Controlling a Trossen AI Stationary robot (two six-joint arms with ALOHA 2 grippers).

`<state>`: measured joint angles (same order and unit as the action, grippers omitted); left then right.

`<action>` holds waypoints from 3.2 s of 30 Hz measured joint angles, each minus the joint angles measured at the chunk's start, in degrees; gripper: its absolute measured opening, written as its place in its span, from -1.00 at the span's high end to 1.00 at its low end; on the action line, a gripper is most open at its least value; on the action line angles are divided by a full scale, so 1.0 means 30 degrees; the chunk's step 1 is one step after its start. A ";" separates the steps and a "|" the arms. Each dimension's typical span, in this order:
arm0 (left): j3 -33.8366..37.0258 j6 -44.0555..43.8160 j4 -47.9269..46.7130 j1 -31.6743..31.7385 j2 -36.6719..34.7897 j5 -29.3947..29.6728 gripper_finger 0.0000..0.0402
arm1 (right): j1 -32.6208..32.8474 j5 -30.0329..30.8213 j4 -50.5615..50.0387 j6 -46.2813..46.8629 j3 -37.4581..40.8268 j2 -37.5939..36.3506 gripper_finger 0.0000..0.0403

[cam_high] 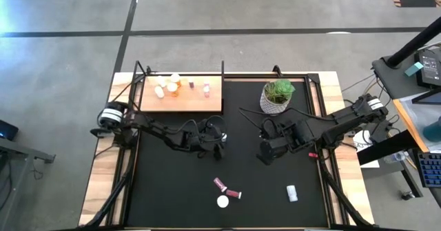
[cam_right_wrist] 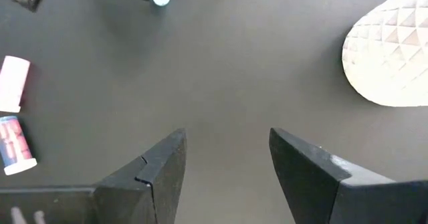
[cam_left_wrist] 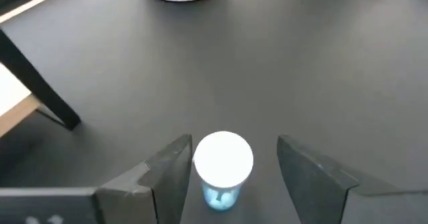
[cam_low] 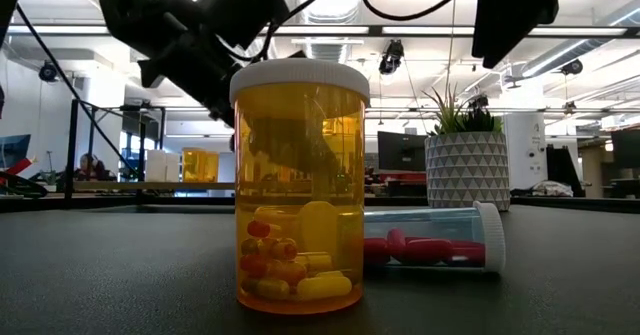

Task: Pick and place medicine bottles onto shelf by color
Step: Put the right blue pill bottle on the shelf aligned with the other blue pill bottle

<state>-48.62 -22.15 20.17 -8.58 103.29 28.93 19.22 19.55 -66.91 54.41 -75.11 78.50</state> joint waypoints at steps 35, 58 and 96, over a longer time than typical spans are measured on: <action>-0.0152 -0.1709 -0.9298 0.3377 -0.8282 0.0700 0.46 | 0.0000 -0.0008 -0.0039 -0.0197 -0.0036 0.0000 -0.01; 0.2337 -0.6992 -0.7347 0.8535 -0.7011 0.3554 0.46 | 0.0000 0.0016 -0.0014 -0.1144 -0.0036 0.0000 -0.01; 0.2323 -0.6822 -0.6024 0.9663 -0.5831 0.4636 0.39 | 0.0000 0.0021 0.0122 -0.1137 -0.0036 0.0000 -0.01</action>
<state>-41.65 -42.62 2.10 20.41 85.80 42.84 19.22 19.62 -66.54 51.00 -75.22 78.50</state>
